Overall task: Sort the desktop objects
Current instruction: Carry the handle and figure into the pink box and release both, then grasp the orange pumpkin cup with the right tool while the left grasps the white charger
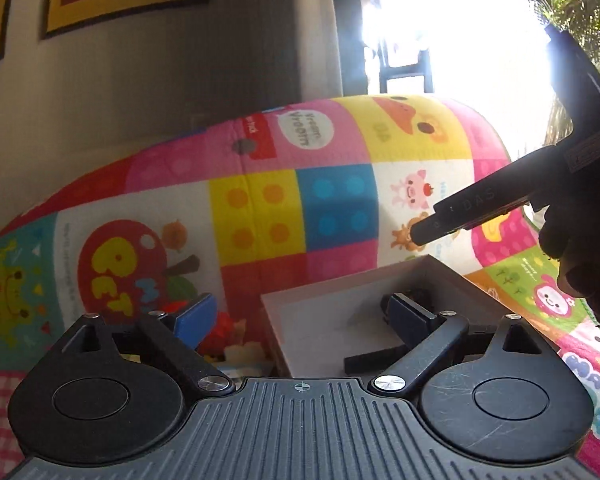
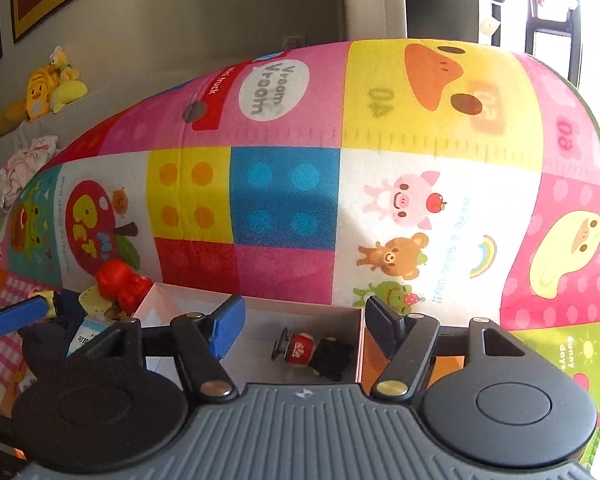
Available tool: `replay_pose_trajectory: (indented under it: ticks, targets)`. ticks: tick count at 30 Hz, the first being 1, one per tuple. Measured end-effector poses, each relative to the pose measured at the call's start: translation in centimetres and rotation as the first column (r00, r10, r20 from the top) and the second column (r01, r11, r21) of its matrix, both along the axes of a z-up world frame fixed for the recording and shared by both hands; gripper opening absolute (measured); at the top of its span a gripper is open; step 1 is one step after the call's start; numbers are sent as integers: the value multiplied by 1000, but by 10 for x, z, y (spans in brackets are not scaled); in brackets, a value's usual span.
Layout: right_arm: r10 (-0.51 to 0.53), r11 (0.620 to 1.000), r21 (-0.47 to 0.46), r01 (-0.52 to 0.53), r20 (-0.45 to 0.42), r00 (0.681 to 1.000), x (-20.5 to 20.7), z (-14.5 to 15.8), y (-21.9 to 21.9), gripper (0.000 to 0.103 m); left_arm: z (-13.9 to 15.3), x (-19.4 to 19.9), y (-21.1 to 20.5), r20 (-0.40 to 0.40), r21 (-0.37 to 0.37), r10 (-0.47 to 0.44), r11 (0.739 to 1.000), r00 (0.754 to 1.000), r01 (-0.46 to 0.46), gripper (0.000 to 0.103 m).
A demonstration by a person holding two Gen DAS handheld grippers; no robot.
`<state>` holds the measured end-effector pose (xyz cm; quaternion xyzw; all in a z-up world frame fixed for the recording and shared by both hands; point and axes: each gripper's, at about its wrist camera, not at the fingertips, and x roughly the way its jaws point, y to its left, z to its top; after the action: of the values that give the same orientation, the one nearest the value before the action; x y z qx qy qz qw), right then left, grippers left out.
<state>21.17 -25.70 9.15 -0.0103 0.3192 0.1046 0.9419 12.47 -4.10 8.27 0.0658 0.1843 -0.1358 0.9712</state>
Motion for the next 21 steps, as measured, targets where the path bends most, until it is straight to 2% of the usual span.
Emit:
replay_pose_trajectory:
  ticks: [3,6,9,11,13,14,16,18,19,21]
  targets:
    - [12,999,-35,-10,52,999,-4,-1,5,68,-1,-27,28,39,36,52,998,998,-54,97]
    - [77,996,-52,-71,120,990,-15,4,18,68,-9,-50,52,5,66,141,988,990,-141,97]
    - [225,974,-77,-214,192,955,-43,11,44,68,-24,-78,80,-84,52,263,964,961,-260,97]
    - [324,946,-103,-308,203,924,-65,12,63,68,-38,-88,95,-180,8,291,956,940,-295,97]
    - [398,916,-138,-376,203,895,-87,11,78,68,-52,-89,104,-235,-3,285,956,929,-294,97]
    - [439,896,-165,-412,201,876,-104,9,89,68,-56,-87,106,-240,5,283,957,929,-290,97]
    - [469,878,-213,-429,199,860,-128,3,102,68,-62,-84,111,-236,-11,260,963,936,-270,97]
    - [452,885,-198,-421,155,878,-148,-5,112,68,-66,-81,121,-236,-72,222,967,946,-245,97]
    - [446,890,-158,-428,107,889,-154,-10,116,69,-67,-79,126,-238,-97,223,963,945,-251,97]
    - [461,883,-110,-457,19,887,-167,-25,130,69,-64,-79,140,-239,-139,262,944,935,-300,97]
